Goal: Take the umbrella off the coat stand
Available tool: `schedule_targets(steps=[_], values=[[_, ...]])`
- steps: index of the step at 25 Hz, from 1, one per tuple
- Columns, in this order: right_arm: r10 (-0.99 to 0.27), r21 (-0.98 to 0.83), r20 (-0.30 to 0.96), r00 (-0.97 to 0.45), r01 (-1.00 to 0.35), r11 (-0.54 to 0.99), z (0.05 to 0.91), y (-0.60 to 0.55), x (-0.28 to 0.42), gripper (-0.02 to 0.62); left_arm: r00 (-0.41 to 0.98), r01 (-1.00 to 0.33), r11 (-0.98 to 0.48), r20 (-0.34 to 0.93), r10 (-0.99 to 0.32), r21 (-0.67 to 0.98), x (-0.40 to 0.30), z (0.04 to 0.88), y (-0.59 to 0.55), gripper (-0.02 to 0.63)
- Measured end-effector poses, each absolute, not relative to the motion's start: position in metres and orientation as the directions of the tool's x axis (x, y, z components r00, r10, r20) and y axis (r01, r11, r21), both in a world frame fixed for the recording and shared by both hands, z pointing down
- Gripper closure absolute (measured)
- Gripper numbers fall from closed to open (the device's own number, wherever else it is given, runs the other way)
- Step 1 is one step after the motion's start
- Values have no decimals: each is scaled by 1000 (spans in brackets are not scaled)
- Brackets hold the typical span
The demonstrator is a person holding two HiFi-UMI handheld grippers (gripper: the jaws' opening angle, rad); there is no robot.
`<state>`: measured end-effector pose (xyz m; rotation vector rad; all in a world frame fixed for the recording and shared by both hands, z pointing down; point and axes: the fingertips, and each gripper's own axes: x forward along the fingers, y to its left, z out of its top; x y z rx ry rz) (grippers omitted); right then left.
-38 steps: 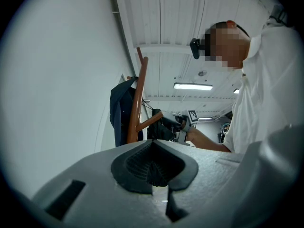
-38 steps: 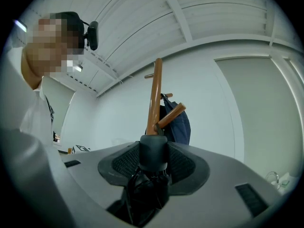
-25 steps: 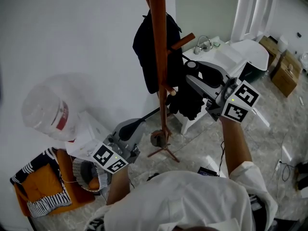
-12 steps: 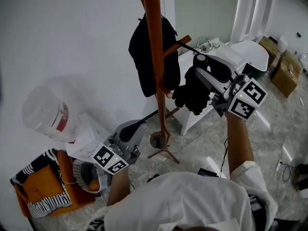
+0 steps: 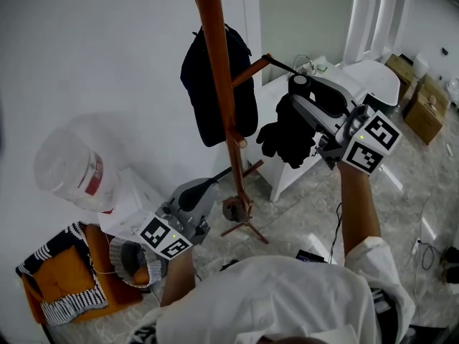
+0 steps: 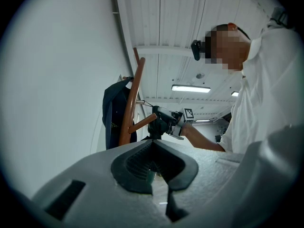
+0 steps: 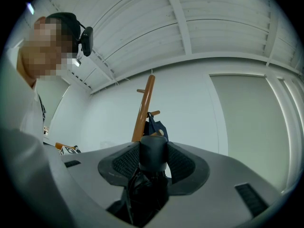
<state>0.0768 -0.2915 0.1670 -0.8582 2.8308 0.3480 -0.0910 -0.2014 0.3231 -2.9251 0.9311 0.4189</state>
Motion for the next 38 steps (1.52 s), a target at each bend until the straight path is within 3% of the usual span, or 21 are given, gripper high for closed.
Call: schedule_targets(steps=[20, 38], values=[[-600, 155, -268, -754, -649, 745, 170, -264, 141, 419, 800, -551, -833, -256, -542, 41, -66, 318, -199, 594], [-607, -62, -153, -780, -606, 793, 312, -217, 126, 419, 858, -464, -878, -187, -478, 118, -24, 353, -199, 594]])
